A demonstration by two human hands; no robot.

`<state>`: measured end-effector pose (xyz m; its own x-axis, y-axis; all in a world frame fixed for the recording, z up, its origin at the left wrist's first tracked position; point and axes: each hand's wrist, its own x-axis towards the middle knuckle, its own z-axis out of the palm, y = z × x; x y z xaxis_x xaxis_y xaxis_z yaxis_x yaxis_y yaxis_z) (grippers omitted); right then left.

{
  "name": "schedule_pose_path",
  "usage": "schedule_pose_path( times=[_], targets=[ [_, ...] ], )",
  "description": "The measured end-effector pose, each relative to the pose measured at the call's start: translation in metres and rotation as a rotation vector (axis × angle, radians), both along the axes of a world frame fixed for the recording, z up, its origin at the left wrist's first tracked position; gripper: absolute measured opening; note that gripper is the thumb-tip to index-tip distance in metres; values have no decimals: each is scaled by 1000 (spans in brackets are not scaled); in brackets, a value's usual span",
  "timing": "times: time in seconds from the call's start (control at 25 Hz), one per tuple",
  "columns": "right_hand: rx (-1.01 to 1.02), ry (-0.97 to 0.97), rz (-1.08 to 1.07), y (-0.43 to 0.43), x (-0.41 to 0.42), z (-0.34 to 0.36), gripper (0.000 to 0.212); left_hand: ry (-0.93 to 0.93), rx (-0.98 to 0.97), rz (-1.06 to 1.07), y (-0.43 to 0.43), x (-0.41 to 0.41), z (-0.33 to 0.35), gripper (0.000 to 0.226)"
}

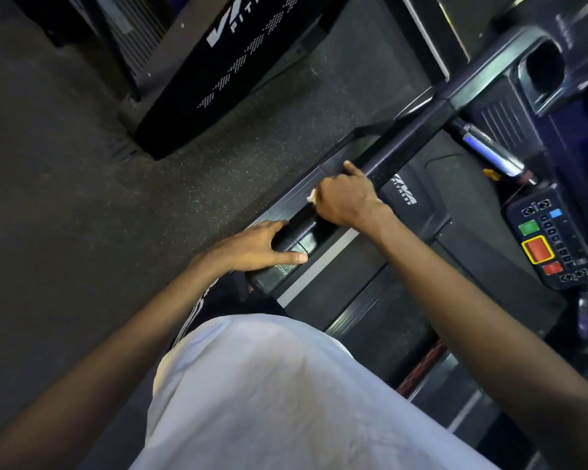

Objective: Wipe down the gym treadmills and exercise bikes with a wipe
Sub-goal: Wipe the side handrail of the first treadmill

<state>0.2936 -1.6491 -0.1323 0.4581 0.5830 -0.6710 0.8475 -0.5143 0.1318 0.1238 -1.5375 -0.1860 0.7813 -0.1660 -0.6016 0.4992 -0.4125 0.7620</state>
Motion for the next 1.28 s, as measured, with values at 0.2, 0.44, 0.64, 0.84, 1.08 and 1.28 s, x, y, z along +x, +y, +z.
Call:
schedule_pose_path(
  times=[0.2,0.44,0.64,0.84,1.08,1.28],
  targets=[
    [462,-160,-125,-46,-6,-7,40,24,-23,-7,1,2,2,100],
    [861,-129,-576,-92,-47,-28,44,103,-74,-22,7,5,0,112],
    [1036,-43,-833,-82,-88,-38,49,36,-188,180,-2,10,3,73],
    [1245,-4,-1223,-53,-85,-44,51,-48,-179,195,-6,13,2,62],
    [1293,109,-1486,-50,-70,-42,50,-66,-218,269,-12,17,1,65],
    [1339,241,-1562,-57,-99,-47,44,-79,-200,313,-20,25,5,58]
  ],
)
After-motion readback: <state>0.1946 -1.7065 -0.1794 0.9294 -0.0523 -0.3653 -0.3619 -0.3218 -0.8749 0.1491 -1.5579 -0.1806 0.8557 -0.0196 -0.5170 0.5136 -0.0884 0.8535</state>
